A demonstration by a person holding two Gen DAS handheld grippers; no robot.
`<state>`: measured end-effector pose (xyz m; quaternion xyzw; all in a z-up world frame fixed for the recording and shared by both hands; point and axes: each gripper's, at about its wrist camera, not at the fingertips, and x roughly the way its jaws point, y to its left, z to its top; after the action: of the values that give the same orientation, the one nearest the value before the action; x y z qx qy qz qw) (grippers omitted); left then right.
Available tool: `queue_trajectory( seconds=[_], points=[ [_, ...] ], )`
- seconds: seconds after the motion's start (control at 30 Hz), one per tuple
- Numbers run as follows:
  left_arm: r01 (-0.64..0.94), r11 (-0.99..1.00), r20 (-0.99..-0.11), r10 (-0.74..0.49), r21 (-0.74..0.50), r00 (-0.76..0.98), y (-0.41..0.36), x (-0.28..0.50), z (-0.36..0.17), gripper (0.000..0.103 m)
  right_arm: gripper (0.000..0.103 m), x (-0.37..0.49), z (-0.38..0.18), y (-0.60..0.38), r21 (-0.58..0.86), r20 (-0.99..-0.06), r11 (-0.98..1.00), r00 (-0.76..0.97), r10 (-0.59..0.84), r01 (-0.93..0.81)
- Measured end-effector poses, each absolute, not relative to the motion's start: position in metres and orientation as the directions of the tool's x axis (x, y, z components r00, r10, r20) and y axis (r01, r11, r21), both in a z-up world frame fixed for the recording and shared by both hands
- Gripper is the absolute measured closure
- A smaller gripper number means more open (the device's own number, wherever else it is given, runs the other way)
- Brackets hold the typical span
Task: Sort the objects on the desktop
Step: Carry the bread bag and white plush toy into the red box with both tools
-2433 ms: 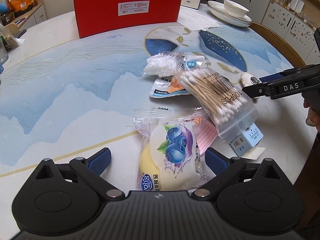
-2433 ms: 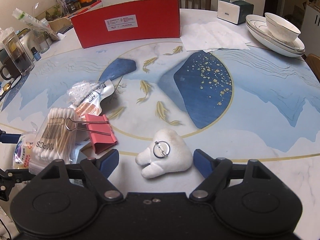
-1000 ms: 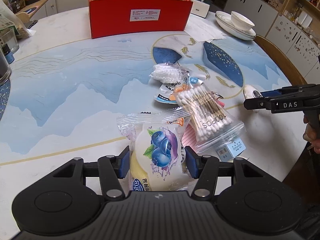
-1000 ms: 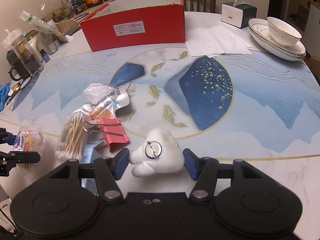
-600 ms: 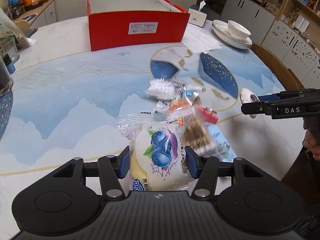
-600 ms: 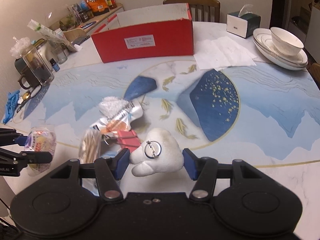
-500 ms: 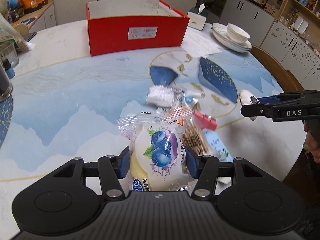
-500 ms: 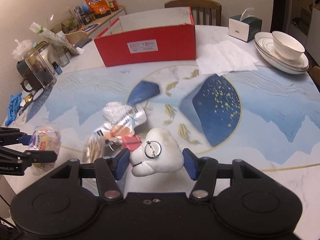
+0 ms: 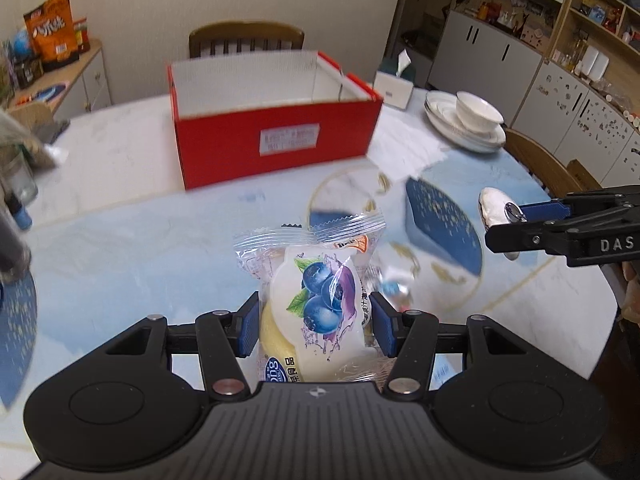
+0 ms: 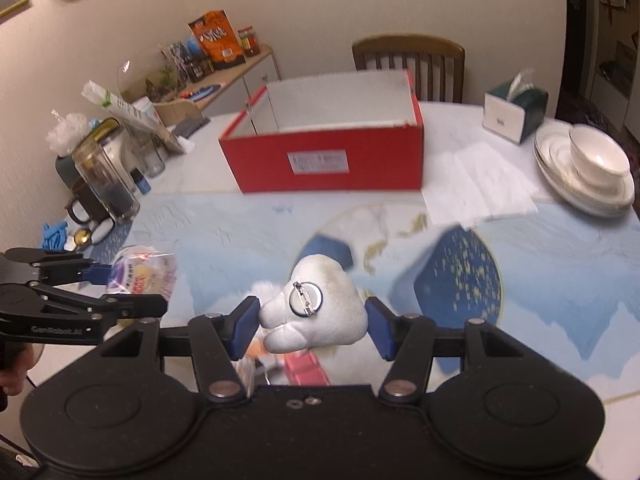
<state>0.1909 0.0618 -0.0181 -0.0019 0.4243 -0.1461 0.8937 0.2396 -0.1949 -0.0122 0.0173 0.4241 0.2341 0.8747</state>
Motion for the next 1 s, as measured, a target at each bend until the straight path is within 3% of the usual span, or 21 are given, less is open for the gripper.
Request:
queue_trajectory(
  seconds=[0.6, 1.0],
  points=[
    [0.272, 0.962, -0.667, -0.222, -0.030, 0.711, 0.066, 0.304, 0.025, 0.048, 0.046, 0.331, 0.027, -0.157, 0.090, -0.672, 0.898, 0.639, 0.374, -0.431],
    [0.246, 0.968, -0.656, -0.160, 0.040, 0.737, 0.070, 0.382, 0.033, 0.048, 0.046, 0.391, 0.030, -0.127, -0.006, -0.633, 0.918, 0.712, 0.304, -0.397]
  ],
)
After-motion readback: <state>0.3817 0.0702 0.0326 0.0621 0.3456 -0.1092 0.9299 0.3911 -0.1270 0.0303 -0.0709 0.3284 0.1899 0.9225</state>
